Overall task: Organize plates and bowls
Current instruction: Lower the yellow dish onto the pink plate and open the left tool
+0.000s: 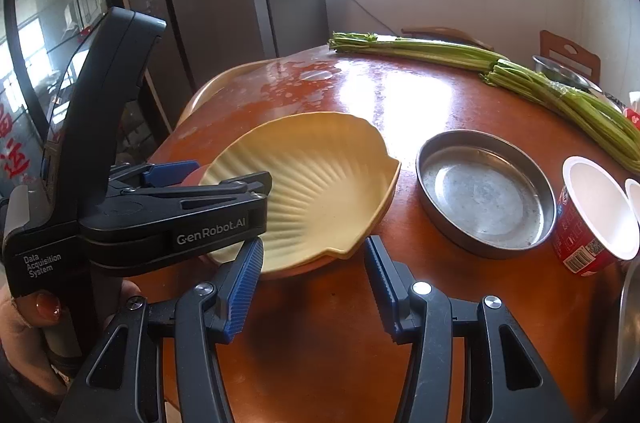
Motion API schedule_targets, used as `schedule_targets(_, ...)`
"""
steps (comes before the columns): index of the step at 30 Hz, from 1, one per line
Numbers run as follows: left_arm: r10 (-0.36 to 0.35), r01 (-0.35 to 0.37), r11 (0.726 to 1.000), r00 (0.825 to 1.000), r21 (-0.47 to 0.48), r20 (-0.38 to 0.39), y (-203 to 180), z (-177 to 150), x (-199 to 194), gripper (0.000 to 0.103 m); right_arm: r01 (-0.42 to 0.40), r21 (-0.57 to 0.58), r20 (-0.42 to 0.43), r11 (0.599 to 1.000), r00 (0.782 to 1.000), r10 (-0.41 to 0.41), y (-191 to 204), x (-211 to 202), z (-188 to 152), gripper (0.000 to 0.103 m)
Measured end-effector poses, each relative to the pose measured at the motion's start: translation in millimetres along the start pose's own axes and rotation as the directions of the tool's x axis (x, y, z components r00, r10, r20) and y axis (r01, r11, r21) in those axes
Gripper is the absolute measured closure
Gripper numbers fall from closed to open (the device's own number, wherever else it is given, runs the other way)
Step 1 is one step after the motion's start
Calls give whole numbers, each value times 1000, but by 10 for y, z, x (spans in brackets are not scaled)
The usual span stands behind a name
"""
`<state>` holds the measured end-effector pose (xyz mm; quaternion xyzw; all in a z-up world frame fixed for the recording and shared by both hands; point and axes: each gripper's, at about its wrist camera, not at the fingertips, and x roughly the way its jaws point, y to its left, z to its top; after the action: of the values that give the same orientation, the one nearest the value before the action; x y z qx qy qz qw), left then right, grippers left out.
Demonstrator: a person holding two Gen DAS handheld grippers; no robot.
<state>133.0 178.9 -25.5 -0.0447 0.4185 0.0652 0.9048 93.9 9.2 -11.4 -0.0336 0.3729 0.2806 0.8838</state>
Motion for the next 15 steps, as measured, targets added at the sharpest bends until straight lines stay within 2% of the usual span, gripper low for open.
schedule_targets(9,34,-33,999,999,-35,7,87,-58,-98,31,12,20,26,1000,1000,-13,-50,-137,12,49)
schedule_targets(15,16,-15,999,999,-38,44,58,-87,-305,31,22,26,47,999,999,-23,-60,-279,11,49)
